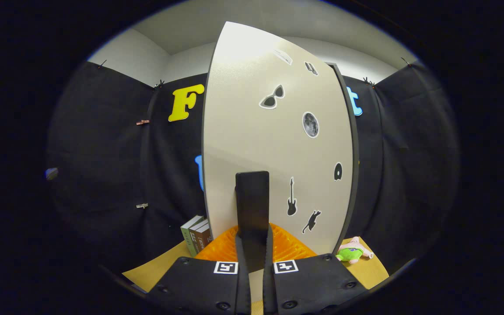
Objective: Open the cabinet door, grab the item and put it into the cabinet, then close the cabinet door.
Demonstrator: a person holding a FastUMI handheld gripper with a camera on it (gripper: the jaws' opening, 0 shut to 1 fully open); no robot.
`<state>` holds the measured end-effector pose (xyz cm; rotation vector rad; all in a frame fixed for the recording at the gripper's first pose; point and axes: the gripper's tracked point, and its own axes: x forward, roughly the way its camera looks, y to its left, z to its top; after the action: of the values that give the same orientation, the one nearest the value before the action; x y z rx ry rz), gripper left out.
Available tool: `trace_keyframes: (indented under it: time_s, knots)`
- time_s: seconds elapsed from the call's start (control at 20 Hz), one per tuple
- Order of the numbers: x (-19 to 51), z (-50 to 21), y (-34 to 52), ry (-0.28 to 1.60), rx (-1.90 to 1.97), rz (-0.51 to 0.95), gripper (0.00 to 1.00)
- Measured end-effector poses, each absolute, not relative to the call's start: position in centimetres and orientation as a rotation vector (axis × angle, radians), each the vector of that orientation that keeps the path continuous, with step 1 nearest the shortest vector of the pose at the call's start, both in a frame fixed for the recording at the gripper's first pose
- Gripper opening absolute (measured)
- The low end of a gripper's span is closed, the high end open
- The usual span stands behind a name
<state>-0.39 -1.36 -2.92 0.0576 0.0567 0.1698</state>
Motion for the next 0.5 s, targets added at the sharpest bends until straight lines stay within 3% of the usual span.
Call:
trace_keyframes:
  time_s: [0.5]
  knots:
    - [-6.4, -1.9, -13.1, 0.048, 0.013, -0.015, 0.14]
